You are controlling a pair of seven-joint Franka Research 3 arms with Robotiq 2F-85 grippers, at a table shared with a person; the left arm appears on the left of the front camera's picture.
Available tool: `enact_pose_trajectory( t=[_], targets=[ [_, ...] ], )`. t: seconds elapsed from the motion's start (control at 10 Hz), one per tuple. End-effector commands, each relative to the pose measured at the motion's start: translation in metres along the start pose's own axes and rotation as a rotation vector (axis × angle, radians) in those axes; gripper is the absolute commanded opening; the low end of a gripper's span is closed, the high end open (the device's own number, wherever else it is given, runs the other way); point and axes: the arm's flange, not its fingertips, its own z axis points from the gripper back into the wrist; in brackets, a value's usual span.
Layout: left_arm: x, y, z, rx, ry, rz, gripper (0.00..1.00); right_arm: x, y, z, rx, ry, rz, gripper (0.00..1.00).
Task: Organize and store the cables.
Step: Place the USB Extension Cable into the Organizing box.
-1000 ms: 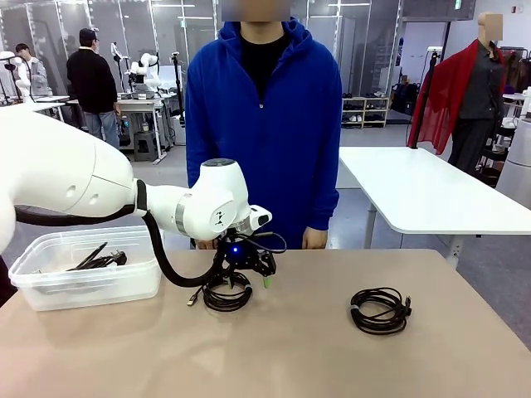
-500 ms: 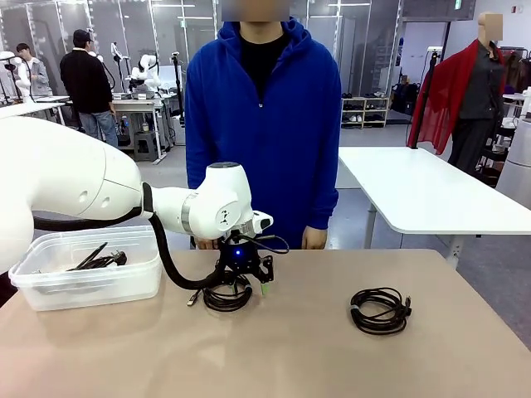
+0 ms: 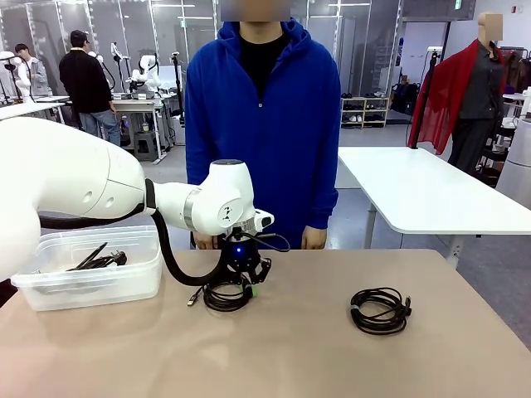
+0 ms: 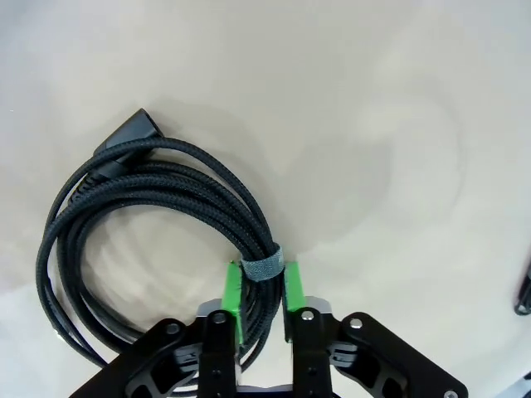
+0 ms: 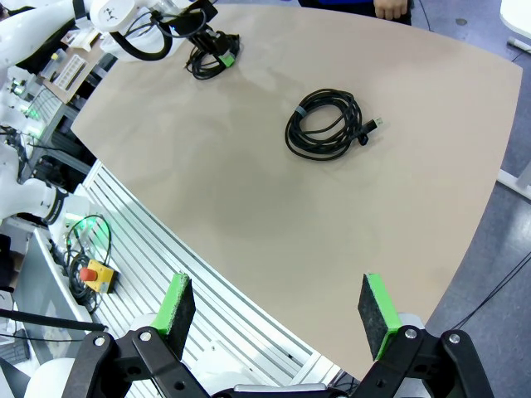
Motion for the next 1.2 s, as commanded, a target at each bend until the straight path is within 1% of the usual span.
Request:
enact_pose_trajectory(
  t=[0.0,0.1,0.2,0.3,0.5,0.6,0.7,0.9,1.0,1.1],
  targets=[
    [0.004,-0.006,0.000,0.052,-0.002,0.033,0.00,0.000,0.000,0.000,0.009,-0.012,0.014,1.00],
    [0.004,-0.007,0.000,0.062,-0.007,0.040,0.00,0.000,0.000,0.000,0.009,-0.012,0.014,1.00],
    [0.003,-0.008,0.001,0.060,-0.007,0.043,0.03,0.000,0.000,0.000,0.009,-0.012,0.014,1.00],
    [0.001,-0.008,0.002,0.056,-0.009,0.040,0.00,0.000,0.000,0.000,0.009,-0.012,0.014,1.00],
    [-0.006,-0.006,0.022,0.054,-0.041,0.008,0.00,0.000,0.000,0.000,0.009,-0.012,0.014,1.00],
    [-0.015,-0.006,0.048,0.039,-0.065,-0.036,0.00,0.000,0.000,0.000,0.009,-0.012,0.014,1.00],
    [-0.025,-0.006,0.077,0.064,-0.092,-0.058,0.00,0.000,0.000,0.000,0.009,-0.012,0.014,1.00],
    [-0.045,-0.009,0.128,0.109,-0.054,-0.146,0.00,0.000,0.000,0.000,0.009,-0.012,0.014,1.00],
    [-0.054,-0.007,0.149,0.106,-0.067,-0.186,0.00,0.000,0.000,0.000,0.009,-0.012,0.014,1.00],
    [-0.066,-0.008,0.167,0.132,-0.083,-0.214,0.00,0.000,0.000,0.000,0.009,-0.012,0.014,1.00]
  ],
)
